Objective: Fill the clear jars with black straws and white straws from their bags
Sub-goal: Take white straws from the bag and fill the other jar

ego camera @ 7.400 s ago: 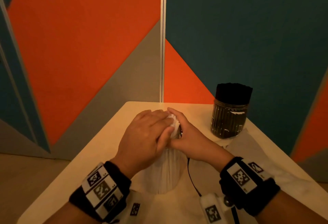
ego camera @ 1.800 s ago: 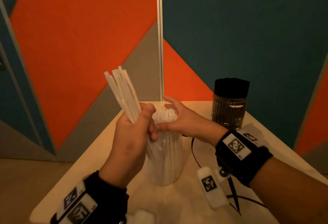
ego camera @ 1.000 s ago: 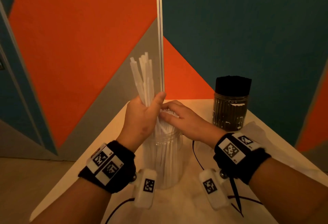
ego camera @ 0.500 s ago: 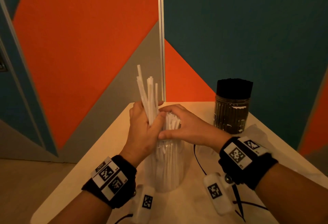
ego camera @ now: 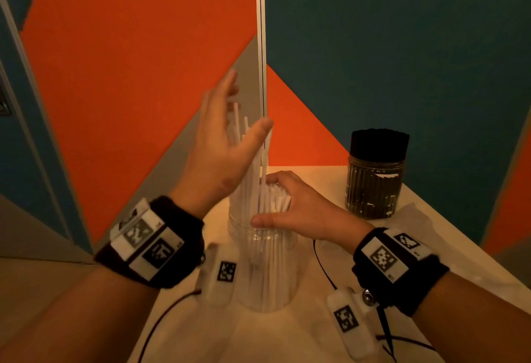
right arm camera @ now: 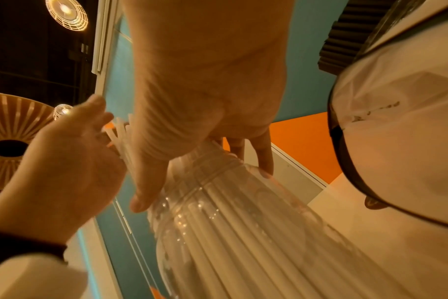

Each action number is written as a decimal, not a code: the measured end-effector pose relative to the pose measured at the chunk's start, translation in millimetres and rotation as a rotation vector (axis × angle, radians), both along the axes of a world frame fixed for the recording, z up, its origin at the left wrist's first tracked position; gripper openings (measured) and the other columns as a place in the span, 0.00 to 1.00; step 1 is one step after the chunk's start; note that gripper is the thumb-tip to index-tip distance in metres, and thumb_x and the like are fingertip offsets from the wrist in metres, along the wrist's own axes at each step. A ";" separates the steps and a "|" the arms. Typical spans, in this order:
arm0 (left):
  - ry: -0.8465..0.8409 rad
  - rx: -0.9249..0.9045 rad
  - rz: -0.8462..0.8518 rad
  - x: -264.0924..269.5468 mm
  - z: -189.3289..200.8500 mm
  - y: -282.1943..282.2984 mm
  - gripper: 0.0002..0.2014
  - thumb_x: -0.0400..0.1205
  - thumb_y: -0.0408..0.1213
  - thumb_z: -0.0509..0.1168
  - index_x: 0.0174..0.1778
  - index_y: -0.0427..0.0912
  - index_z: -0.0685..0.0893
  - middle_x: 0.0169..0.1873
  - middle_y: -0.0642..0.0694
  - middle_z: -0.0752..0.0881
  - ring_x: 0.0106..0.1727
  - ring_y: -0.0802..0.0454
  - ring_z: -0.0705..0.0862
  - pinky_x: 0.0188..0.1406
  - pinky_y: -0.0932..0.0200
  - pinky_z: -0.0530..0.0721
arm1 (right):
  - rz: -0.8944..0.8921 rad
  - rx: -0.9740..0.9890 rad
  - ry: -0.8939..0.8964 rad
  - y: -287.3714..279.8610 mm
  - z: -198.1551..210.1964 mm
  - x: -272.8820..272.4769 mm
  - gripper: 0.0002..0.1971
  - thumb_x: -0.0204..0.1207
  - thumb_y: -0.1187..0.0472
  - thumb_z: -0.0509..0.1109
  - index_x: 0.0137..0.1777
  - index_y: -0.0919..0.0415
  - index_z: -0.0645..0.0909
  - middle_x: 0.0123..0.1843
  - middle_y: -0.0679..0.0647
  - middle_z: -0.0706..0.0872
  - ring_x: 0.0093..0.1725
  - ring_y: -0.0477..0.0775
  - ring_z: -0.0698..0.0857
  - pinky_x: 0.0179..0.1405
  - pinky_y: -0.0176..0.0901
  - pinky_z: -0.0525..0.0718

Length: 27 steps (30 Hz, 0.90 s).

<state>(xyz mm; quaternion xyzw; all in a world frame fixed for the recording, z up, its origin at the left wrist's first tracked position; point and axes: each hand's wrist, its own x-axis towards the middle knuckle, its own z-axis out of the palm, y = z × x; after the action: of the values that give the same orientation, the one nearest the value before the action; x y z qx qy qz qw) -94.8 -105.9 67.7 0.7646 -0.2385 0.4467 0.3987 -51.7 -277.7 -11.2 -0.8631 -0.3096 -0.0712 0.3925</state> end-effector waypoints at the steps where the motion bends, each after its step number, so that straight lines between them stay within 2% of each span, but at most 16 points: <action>1: -0.049 0.105 0.068 -1.8 13.7 -1.6 0.33 0.83 0.55 0.63 0.83 0.46 0.66 0.74 0.48 0.75 0.72 0.57 0.74 0.70 0.60 0.73 | -0.003 0.001 0.001 0.1 -0.2 0.3 0.35 0.63 0.36 0.83 0.65 0.34 0.67 0.66 0.36 0.71 0.66 0.36 0.73 0.61 0.29 0.70; 3: -0.077 0.326 0.190 -3.5 33.9 -5.8 0.27 0.86 0.53 0.59 0.78 0.43 0.76 0.72 0.45 0.80 0.72 0.52 0.76 0.70 0.60 0.70 | -0.009 -0.003 -0.004 0.5 -0.3 1.0 0.35 0.63 0.37 0.84 0.65 0.35 0.68 0.65 0.37 0.72 0.65 0.37 0.74 0.62 0.32 0.71; 5: -0.057 0.467 0.223 -4.6 36.4 -9.3 0.23 0.87 0.51 0.56 0.71 0.41 0.83 0.67 0.44 0.85 0.69 0.48 0.81 0.67 0.59 0.74 | -0.009 -0.002 -0.009 0.4 -1.1 1.6 0.35 0.63 0.37 0.84 0.65 0.35 0.69 0.64 0.37 0.72 0.64 0.37 0.74 0.62 0.31 0.71; 8: -0.108 0.560 0.205 -9.0 1.6 -10.4 0.20 0.88 0.45 0.55 0.59 0.40 0.89 0.56 0.44 0.90 0.58 0.44 0.87 0.56 0.52 0.81 | 0.009 0.026 -0.015 0.1 -2.1 1.8 0.37 0.59 0.34 0.83 0.67 0.37 0.72 0.64 0.37 0.74 0.65 0.36 0.75 0.62 0.31 0.72; 10: -0.129 0.578 0.220 -11.8 -36.7 -7.0 0.19 0.88 0.45 0.55 0.59 0.41 0.90 0.56 0.45 0.90 0.58 0.46 0.87 0.58 0.54 0.81 | 0.034 0.055 -0.021 0.2 -3.3 2.3 0.39 0.57 0.34 0.80 0.69 0.41 0.74 0.68 0.42 0.76 0.67 0.39 0.76 0.65 0.32 0.73; 11: -0.128 0.585 0.222 -12.6 -55.9 -4.6 0.19 0.87 0.44 0.55 0.61 0.41 0.89 0.58 0.44 0.90 0.60 0.46 0.87 0.61 0.54 0.81 | 0.048 0.073 -0.018 0.3 -3.7 2.0 0.37 0.56 0.35 0.79 0.68 0.40 0.74 0.67 0.43 0.76 0.66 0.38 0.76 0.65 0.30 0.73; 13: -0.135 0.606 0.227 -13.8 -90.4 -0.1 0.19 0.88 0.44 0.56 0.66 0.40 0.87 0.65 0.42 0.87 0.66 0.46 0.84 0.72 0.53 0.76 | 0.063 0.079 -0.010 1.6 -3.6 0.7 0.32 0.55 0.37 0.76 0.61 0.34 0.73 0.65 0.39 0.75 0.64 0.31 0.76 0.61 0.21 0.72; 15: -0.145 0.617 0.225 -12.9 -108.0 1.3 0.20 0.89 0.45 0.56 0.71 0.39 0.83 0.71 0.42 0.82 0.73 0.48 0.79 0.79 0.49 0.69 | 0.063 0.081 -0.016 0.0 -2.9 -0.3 0.31 0.54 0.38 0.74 0.60 0.32 0.73 0.64 0.38 0.75 0.65 0.29 0.75 0.60 0.18 0.70; 17: -0.139 0.597 0.213 -12.3 -108.6 2.0 0.21 0.89 0.46 0.54 0.72 0.40 0.82 0.72 0.43 0.81 0.75 0.49 0.77 0.80 0.46 0.67 | 0.057 0.072 -0.015 -0.8 -1.8 -1.0 0.33 0.55 0.39 0.75 0.64 0.35 0.73 0.66 0.41 0.76 0.66 0.31 0.75 0.62 0.21 0.71; 20: -0.102 0.479 0.190 -13.2 -103.1 2.2 0.22 0.89 0.48 0.53 0.74 0.45 0.79 0.74 0.47 0.79 0.77 0.53 0.74 0.80 0.51 0.65 | 0.041 0.051 0.004 -1.2 -0.5 -3.7 0.34 0.63 0.44 0.81 0.70 0.39 0.73 0.70 0.42 0.74 0.68 0.37 0.75 0.66 0.33 0.73; 22: 0.030 0.276 0.162 -13.6 -102.1 0.3 0.25 0.86 0.54 0.57 0.79 0.51 0.73 0.78 0.53 0.73 0.80 0.60 0.68 0.79 0.58 0.64 | 0.022 0.025 0.012 -3.9 0.4 -5.8 0.38 0.68 0.47 0.83 0.77 0.41 0.71 0.74 0.42 0.72 0.72 0.40 0.73 0.68 0.33 0.73; 24: 0.240 0.082 0.067 -11.7 -101.4 -2.7 0.32 0.79 0.61 0.61 0.79 0.53 0.71 0.76 0.56 0.72 0.77 0.63 0.69 0.77 0.59 0.68 | 0.059 0.007 0.065 -8.1 3.4 -7.7 0.42 0.71 0.51 0.83 0.82 0.46 0.66 0.79 0.45 0.69 0.77 0.43 0.71 0.75 0.39 0.73; 26: 0.344 0.018 0.016 -6.5 -99.3 -0.2 0.33 0.76 0.60 0.64 0.77 0.52 0.73 0.72 0.57 0.75 0.71 0.64 0.73 0.74 0.57 0.74 | 0.115 -0.003 0.137 -12.0 8.4 -9.6 0.41 0.75 0.54 0.81 0.84 0.49 0.64 0.79 0.47 0.71 0.77 0.46 0.73 0.77 0.47 0.75; 27: 0.365 0.023 0.004 -4.1 -97.7 3.0 0.32 0.77 0.58 0.64 0.77 0.52 0.73 0.71 0.58 0.76 0.69 0.64 0.74 0.73 0.55 0.75 | 0.126 0.000 0.168 -13.3 10.9 -10.2 0.39 0.76 0.55 0.79 0.84 0.49 0.65 0.78 0.47 0.74 0.75 0.46 0.75 0.75 0.46 0.77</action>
<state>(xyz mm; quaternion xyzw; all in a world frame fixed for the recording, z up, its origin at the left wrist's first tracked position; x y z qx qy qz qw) -98.9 -102.9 -30.1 0.8379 -0.1659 0.2985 0.4258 -61.9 -291.1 -0.3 -0.8448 -0.3294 0.0263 0.4208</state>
